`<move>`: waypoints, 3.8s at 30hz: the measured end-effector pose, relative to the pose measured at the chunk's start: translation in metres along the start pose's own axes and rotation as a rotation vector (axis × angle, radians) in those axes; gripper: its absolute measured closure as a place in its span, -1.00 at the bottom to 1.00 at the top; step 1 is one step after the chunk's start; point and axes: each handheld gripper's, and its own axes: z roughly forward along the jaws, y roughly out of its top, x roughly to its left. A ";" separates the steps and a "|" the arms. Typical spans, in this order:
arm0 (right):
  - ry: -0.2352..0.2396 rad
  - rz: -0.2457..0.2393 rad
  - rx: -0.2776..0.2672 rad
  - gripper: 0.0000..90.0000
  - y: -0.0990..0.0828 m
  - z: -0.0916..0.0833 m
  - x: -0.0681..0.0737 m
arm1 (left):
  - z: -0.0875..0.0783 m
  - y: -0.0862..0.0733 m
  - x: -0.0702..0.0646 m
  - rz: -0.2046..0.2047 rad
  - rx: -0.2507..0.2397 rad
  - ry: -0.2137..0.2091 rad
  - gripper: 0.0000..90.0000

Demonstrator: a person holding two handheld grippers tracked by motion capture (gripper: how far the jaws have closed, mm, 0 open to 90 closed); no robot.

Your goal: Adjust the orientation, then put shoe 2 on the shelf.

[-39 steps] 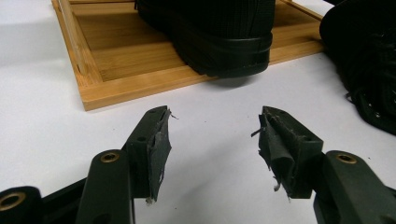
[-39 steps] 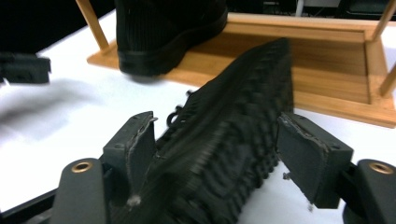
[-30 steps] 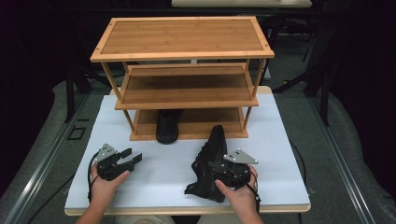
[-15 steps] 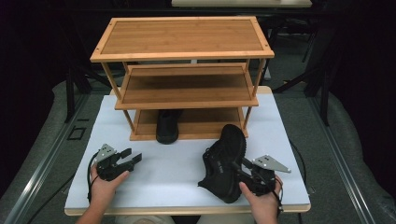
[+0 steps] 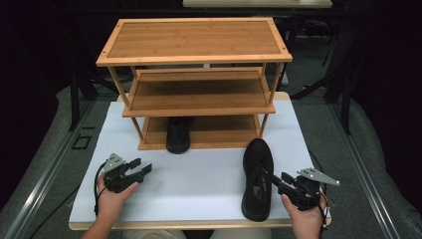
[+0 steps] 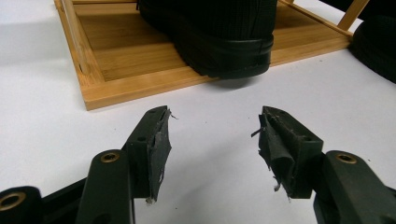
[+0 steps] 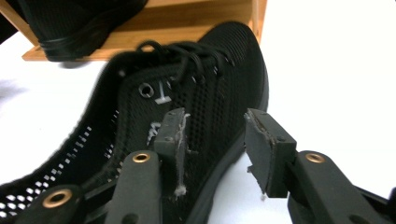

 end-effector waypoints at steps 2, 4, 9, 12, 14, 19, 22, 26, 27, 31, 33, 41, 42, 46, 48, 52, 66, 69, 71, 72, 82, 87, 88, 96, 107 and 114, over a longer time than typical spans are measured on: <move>-0.003 -0.009 -0.027 0.22 0.003 0.002 0.004 | 0.000 0.000 0.000 0.000 -0.002 0.005 -0.04; 0.015 -0.018 -0.023 0.20 0.008 0.003 0.008 | 0.000 0.000 0.001 -0.005 0.002 0.003 -0.04; 0.101 0.001 -0.076 0.10 0.022 0.008 0.021 | 0.000 0.000 0.001 -0.004 0.000 0.001 -0.04; 0.136 0.004 -0.102 0.06 0.027 0.010 0.031 | 0.000 0.000 0.001 -0.005 0.003 -0.001 -0.04; 0.133 -0.025 -0.095 0.04 0.030 0.014 0.038 | 0.000 0.000 0.002 -0.004 0.004 -0.003 -0.04; 0.119 -0.045 -0.096 0.23 0.029 0.025 0.043 | 0.000 0.000 0.002 -0.004 0.005 -0.001 -0.04; 0.139 -0.043 -0.058 0.59 0.026 0.029 0.043 | 0.001 -0.001 0.003 -0.006 0.006 0.001 -0.04; 0.147 -0.038 -0.058 0.91 0.024 0.031 0.040 | 0.002 -0.001 0.002 -0.007 0.010 -0.002 -0.04; 0.151 -0.035 -0.045 0.93 0.025 0.031 0.040 | 0.002 -0.001 0.002 -0.007 0.011 -0.002 -0.04; 0.170 -0.076 -0.013 0.94 0.033 0.032 0.041 | 0.002 -0.001 0.002 -0.005 0.015 0.000 -0.04; 0.148 -0.135 0.001 0.94 0.039 0.031 0.045 | 0.002 -0.001 0.003 -0.009 0.010 -0.001 -0.04; 0.257 -0.282 0.098 0.94 0.057 0.038 0.052 | 0.001 0.000 0.005 -0.009 0.009 0.003 -0.04; 0.264 -0.292 0.113 0.94 0.057 0.039 0.054 | 0.000 0.000 0.005 -0.009 0.012 0.002 -0.04; 0.264 -0.329 0.166 0.89 0.054 0.042 0.062 | 0.000 0.000 0.006 -0.013 0.011 0.002 -0.04; 0.269 -0.321 0.166 0.83 0.054 0.042 0.062 | 0.000 0.000 0.006 -0.013 0.012 0.001 -0.04; 0.279 -0.287 0.173 0.49 0.060 0.034 0.063 | 0.000 0.000 0.004 -0.011 0.010 0.006 -0.04; 0.103 -0.381 0.440 0.39 0.100 0.029 0.085 | 0.000 0.000 0.004 -0.008 0.007 0.003 -0.04; 0.052 -0.429 0.498 0.40 0.106 0.034 0.089 | 0.000 0.000 0.003 -0.006 0.005 -0.001 -0.04; 0.042 -0.456 0.490 0.41 0.110 0.039 0.091 | 0.000 0.000 0.003 -0.002 0.012 -0.007 -0.04; 0.048 -0.446 0.504 0.49 0.111 0.041 0.091 | 0.000 0.000 0.003 -0.001 0.011 -0.007 -0.04; 0.077 -0.465 0.585 0.74 0.113 0.052 0.100 | 0.000 0.000 0.003 0.000 0.014 -0.013 -0.04; 0.068 -0.414 0.650 0.62 0.114 0.057 0.099 | 0.001 0.000 0.002 0.000 0.018 -0.009 -0.04; 0.071 -0.397 0.670 0.62 0.114 0.057 0.099 | 0.001 0.000 0.002 0.000 0.018 -0.009 -0.04; 0.055 -0.370 0.716 0.55 0.109 0.062 0.101 | 0.002 -0.001 0.002 0.000 0.027 -0.010 -0.04; 0.103 -0.338 0.657 0.52 0.120 0.047 0.099 | 0.003 -0.001 0.001 0.002 0.028 -0.013 -0.04; 0.079 -0.355 0.713 0.56 0.110 0.062 0.102 | 0.002 -0.001 0.001 0.003 0.026 -0.014 -0.04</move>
